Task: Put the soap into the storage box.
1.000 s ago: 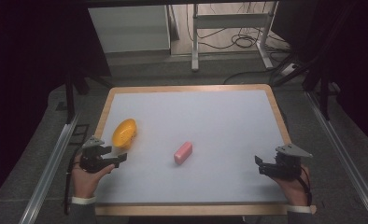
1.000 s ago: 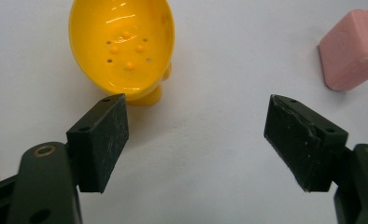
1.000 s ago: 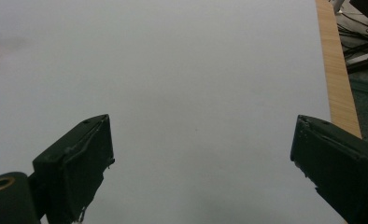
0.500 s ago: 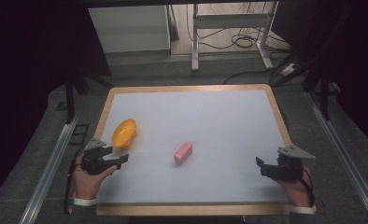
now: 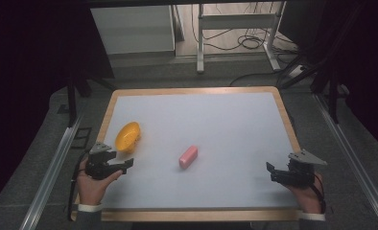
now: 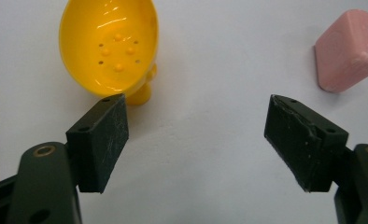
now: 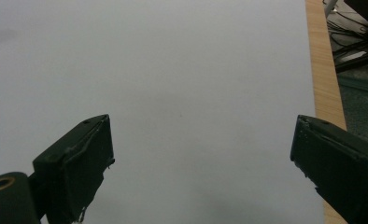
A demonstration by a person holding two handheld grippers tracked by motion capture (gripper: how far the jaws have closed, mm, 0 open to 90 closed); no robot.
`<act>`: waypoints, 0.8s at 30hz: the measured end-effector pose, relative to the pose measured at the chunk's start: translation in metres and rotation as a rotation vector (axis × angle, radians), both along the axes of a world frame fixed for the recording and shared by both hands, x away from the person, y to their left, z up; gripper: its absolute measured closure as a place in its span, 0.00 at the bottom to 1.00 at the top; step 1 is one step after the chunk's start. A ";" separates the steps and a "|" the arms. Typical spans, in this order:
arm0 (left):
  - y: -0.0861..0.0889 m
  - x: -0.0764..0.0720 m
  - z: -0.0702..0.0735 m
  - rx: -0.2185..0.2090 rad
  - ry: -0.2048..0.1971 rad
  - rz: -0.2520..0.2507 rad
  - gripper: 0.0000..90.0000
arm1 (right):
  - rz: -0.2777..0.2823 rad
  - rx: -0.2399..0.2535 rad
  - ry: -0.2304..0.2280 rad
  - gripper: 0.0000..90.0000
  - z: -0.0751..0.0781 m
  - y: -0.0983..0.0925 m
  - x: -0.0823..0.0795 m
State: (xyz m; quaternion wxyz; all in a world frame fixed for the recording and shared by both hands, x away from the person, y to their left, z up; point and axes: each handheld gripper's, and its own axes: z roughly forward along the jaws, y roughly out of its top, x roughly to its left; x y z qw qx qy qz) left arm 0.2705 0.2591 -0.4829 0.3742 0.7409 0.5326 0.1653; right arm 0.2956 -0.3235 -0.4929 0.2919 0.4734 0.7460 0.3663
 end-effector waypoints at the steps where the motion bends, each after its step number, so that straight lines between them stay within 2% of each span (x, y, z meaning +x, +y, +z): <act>1: -0.001 0.001 0.003 0.002 0.000 -0.007 0.25 | -0.006 0.001 -0.005 0.06 0.001 0.000 -0.001; 10: -0.010 0.005 0.018 0.012 -0.015 -0.032 0.24 | -0.007 -0.007 -0.011 0.06 0.003 0.001 -0.004; 19: -0.023 0.010 0.025 0.024 -0.008 -0.051 0.23 | -0.010 -0.021 -0.005 0.06 0.001 0.000 -0.005; 24: -0.037 0.015 0.029 0.042 0.006 -0.081 0.22 | -0.012 -0.026 -0.004 0.06 0.000 0.000 -0.005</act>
